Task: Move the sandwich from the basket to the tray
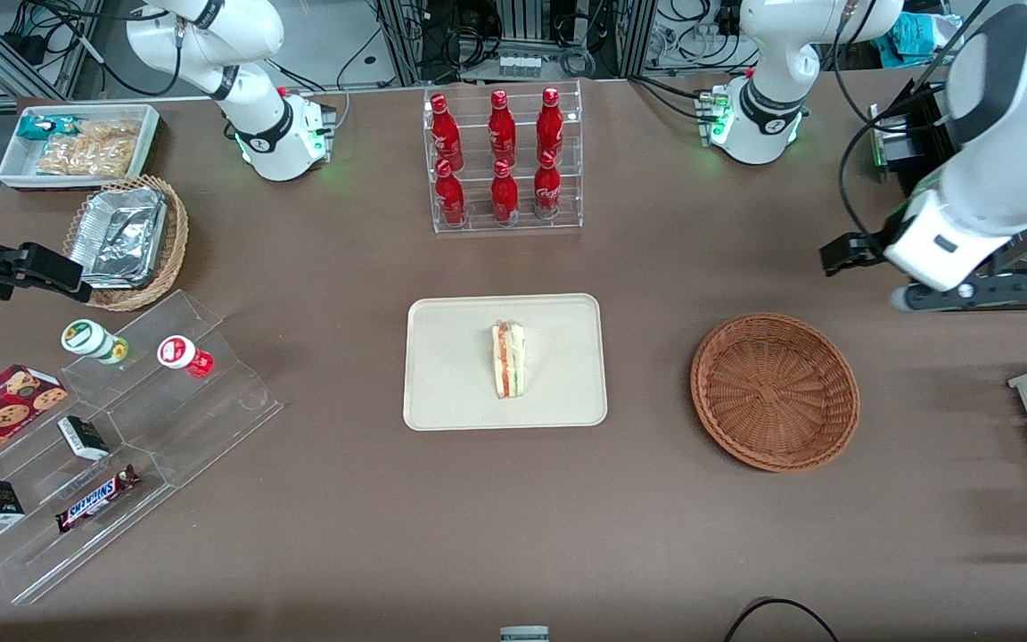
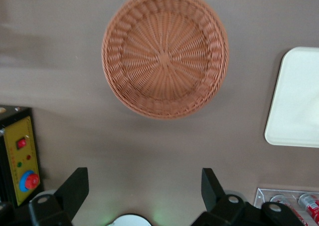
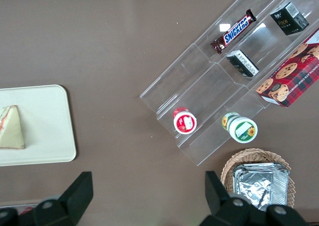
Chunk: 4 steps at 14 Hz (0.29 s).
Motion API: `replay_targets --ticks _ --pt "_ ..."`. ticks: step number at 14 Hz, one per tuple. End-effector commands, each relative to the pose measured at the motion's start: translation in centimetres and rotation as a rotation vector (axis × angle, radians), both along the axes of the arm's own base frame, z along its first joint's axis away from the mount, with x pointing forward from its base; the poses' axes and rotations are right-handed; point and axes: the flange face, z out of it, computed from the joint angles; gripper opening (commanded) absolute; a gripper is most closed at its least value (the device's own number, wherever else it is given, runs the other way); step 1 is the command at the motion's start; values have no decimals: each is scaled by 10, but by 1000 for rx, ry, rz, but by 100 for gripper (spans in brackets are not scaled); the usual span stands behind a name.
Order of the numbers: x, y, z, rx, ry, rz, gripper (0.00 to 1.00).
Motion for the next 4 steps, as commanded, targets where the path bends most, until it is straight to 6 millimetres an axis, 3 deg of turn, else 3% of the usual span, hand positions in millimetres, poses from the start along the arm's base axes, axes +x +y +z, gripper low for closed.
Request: replay_targets --ticks 1,2,4 --pt "-6 22 32 -13 -39 15 100" --pt "-6 24 42 -18 -60 0 100" --pt "-5 26 44 -22 -64 -29 100"
